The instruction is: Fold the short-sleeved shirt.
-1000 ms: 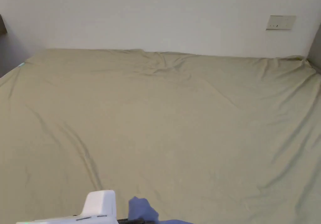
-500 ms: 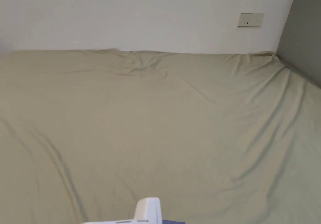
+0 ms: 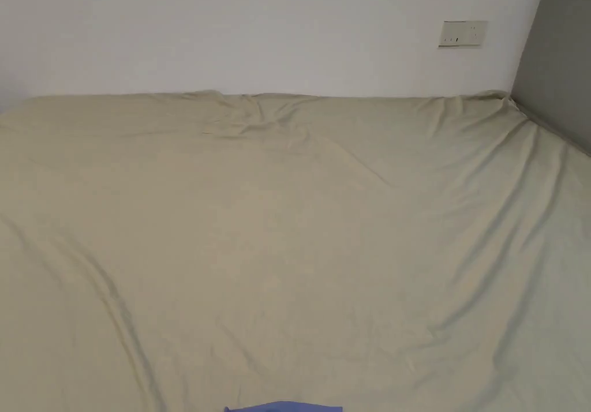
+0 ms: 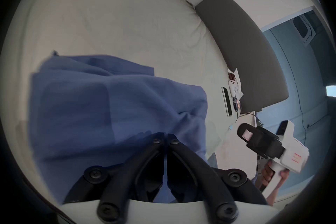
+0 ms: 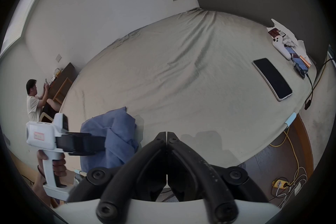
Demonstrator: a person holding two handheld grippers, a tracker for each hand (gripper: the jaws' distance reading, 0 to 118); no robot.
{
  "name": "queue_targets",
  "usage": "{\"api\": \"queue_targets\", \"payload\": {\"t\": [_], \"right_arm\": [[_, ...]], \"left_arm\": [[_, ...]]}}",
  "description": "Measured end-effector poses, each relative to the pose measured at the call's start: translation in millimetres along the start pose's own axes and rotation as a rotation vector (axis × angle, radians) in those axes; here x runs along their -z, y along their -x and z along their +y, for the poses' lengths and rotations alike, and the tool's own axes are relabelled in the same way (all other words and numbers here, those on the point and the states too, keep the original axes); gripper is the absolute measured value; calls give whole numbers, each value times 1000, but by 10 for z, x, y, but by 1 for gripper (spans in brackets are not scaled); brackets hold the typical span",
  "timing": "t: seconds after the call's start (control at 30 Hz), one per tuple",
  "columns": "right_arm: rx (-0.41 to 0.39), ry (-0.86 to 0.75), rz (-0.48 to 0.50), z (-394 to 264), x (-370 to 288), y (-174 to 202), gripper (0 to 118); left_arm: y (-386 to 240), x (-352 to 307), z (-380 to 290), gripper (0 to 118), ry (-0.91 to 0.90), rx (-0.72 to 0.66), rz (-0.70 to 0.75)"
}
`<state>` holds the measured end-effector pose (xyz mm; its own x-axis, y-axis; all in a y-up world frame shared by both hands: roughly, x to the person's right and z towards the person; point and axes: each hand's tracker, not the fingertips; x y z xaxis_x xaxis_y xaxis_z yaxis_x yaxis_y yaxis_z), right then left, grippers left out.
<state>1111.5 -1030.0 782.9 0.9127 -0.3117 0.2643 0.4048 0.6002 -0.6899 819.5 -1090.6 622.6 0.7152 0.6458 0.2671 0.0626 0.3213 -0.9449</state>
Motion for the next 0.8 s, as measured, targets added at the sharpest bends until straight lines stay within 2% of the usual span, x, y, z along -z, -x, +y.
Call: {"api": "queue_targets", "payload": {"t": [0.13,0.33,0.37,0.53,0.6,0.7,0.8], "right_arm": [[14,2,-7,-42,-43,-46,0],[19,29,12,-97,18,37,0],[6,35,30,-81,46,93,0],[-96,39,157,62,294,456,0],[-129,51,221,109,476,629,0],[-136,98,332,121,787,852,0],[-129,204,351,80,1078,1012,0]], "left_arm": [[-143,361,184,3,-9,-33,-20],[-401,545,328,3,9,70,-1],[-411,437,315,3,-5,77,-2],[-133,-599,181,3,-245,-27,-213],[103,-1091,42,3,-357,8,-240],[456,-1553,-175,3,-448,23,-87],[771,-1744,-359,3,-455,-95,38]]}}
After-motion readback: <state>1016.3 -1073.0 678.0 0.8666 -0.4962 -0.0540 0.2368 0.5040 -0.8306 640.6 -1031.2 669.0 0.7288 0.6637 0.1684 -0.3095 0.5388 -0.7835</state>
